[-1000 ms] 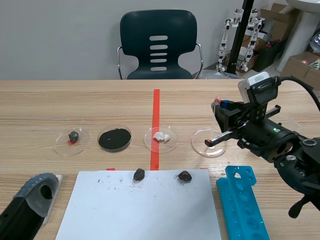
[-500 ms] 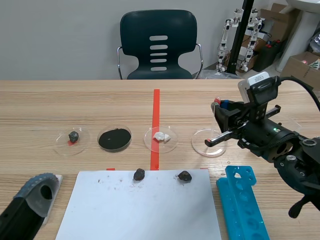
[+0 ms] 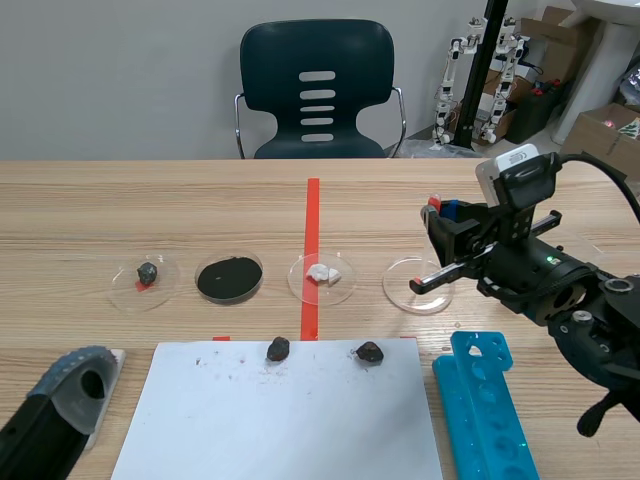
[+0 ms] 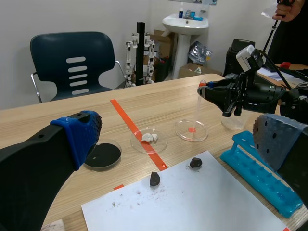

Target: Draw acid from the petri dish

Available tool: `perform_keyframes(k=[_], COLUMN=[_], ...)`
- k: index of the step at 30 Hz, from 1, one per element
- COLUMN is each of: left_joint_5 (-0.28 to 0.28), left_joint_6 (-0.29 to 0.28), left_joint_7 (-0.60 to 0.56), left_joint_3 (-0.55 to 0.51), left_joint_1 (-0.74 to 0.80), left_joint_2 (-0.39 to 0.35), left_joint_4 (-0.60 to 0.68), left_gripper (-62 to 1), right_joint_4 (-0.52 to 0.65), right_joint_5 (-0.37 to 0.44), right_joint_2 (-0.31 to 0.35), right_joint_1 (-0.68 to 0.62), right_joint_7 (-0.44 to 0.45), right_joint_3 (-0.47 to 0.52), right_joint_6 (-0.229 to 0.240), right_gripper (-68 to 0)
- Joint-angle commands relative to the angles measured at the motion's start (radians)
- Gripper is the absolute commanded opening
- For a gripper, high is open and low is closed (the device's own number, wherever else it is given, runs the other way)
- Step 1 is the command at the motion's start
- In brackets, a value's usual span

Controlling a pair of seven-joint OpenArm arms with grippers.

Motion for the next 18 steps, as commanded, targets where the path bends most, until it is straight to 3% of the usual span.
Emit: perform_keyframes(k=[1, 18], left_joint_5=[-0.006, -0.006], left_joint_6=[-0.003, -0.003], left_joint_7=[-0.014, -0.014], left_joint_3=[-0.001, -0.001], left_joint_1=[0.005, 0.005], left_joint_2=[0.005, 0.005], left_joint_4=[0.019, 0.019], left_gripper=[1.4, 1.4], right_joint_4=[0.008, 0.008], right_joint_5=[0.005, 0.005], right_joint_2=[0.000, 0.000], right_joint_1=[0.006, 0.006], right_joint_7=[0.018, 0.026], right_joint_3=[0.001, 0.001], right_joint_6=[0.000, 0.000], right_gripper=[-58.9, -59.0])
